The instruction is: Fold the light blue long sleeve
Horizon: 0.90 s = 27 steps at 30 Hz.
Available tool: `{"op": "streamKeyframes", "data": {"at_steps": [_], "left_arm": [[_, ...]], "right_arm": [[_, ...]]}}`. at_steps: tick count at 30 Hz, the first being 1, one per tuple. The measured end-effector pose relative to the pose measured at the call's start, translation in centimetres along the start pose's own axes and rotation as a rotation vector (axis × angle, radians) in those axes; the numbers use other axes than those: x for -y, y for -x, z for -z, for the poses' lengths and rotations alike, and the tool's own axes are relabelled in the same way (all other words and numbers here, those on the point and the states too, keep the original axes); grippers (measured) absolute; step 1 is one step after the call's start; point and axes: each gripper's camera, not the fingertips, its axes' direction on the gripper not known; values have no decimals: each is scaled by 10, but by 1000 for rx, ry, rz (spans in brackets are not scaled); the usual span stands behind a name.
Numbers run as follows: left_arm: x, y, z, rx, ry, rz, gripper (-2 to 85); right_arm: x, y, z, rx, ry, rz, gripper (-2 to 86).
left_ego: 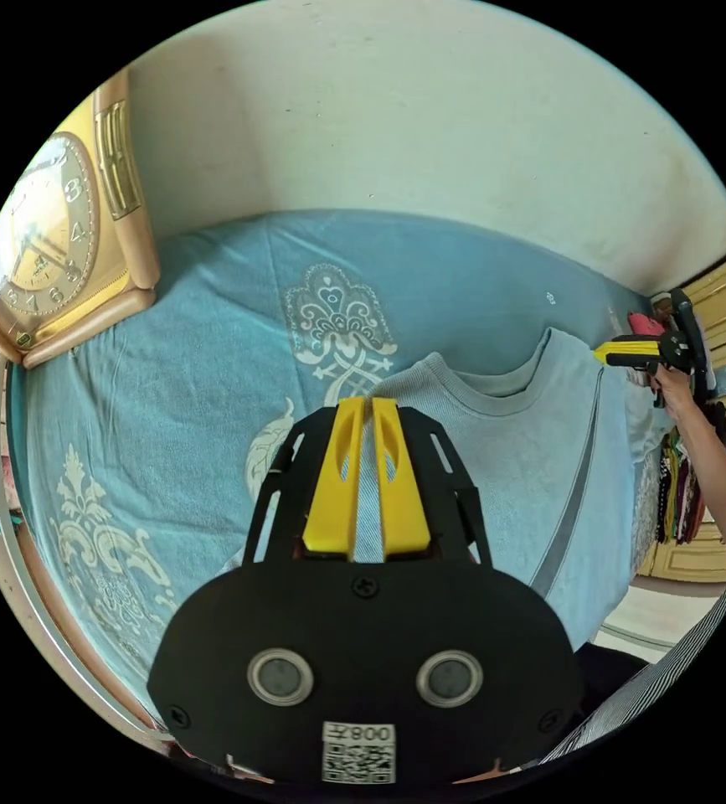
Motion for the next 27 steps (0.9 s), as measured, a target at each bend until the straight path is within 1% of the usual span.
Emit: {"op": "streamKeyframes", "data": {"at_steps": [1,3,5,7,8,10,12,14,15,16,17,18,19,21,22,24,26,27], "left_arm": [[3,-8,1,49,-21,41,15],[5,-25,9,43,-93,41,13],[8,-50,17,-31,-183,6,11],[15,-99,14,-235,-247,-128,7],[18,-112,10,-279,-240,-163,6],[35,-168,-12,-368,-182,-261,4],[49,-203,-31,-395,-143,-299,3],[65,-230,-48,-416,-109,-303,2],[76,-244,-60,-382,-60,-293,2],[84,-255,-69,-316,-35,-274,2],[88,-261,-74,-287,-19,-288,2],[91,-270,-77,-278,-15,-317,2],[93,-274,-78,-295,-3,-304,1],[92,-281,-78,-303,-3,-298,1],[89,-287,-76,-294,-13,-294,2],[82,-296,-67,-292,-51,-280,2],[70,-305,-54,-364,-101,-288,2],[57,-313,-44,-409,-123,-306,2]], "right_arm": [[-4,-10,-9,28,28,-32,19],[-14,-25,-4,78,-16,-93,30],[-28,-40,7,85,-82,-145,34],[-52,-57,24,108,-169,-197,32],[-59,-61,28,130,-189,-205,30],[-90,-69,38,208,-244,-212,20],[-114,-68,41,206,-245,-219,13],[-141,-65,41,165,-240,-242,7],[-159,-62,40,131,-245,-257,5],[-176,-60,35,96,-231,-270,3],[-183,-59,32,76,-214,-277,3],[-195,-58,22,33,-176,-295,2],[-204,-60,10,2,-136,-309,1],[-213,-62,-5,-21,-106,-313,1],[-222,-62,-4,-35,-148,-313,1],[-233,-63,-4,-55,-170,-311,1],[-247,-67,-2,-30,-197,-311,1],[-257,-74,2,10,-179,-330,1]]}}
